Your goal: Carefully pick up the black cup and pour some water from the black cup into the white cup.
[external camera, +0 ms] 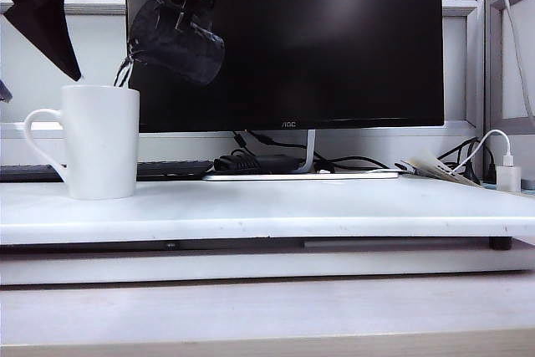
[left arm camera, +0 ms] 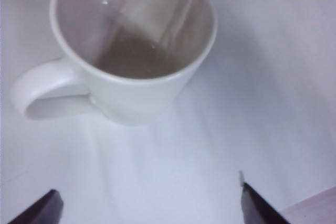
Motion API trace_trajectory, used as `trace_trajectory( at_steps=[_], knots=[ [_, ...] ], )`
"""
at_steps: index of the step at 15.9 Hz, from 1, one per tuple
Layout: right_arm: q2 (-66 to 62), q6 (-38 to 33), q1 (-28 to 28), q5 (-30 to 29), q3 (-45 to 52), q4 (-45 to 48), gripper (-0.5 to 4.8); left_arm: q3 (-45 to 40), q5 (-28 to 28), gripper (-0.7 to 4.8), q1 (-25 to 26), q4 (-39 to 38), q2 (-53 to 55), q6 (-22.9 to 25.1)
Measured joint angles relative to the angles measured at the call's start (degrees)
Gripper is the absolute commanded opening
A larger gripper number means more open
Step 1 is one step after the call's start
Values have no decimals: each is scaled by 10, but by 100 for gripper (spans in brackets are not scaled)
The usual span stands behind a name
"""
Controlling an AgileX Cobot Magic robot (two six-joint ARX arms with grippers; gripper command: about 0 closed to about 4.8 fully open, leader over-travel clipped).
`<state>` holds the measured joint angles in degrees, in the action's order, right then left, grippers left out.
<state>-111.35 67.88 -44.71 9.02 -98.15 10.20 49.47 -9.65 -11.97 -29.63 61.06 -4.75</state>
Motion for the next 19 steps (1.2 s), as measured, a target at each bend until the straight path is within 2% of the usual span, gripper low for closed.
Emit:
trace_trajectory(
  at_steps=[15, 19],
  knots=[
    [0, 49, -8, 0, 0, 32, -6, 0, 8, 479, 0, -3, 0, 0],
    [0, 83, -16, 0, 0, 45, -6, 0, 8, 479, 0, -6, 0, 0]
  ],
)
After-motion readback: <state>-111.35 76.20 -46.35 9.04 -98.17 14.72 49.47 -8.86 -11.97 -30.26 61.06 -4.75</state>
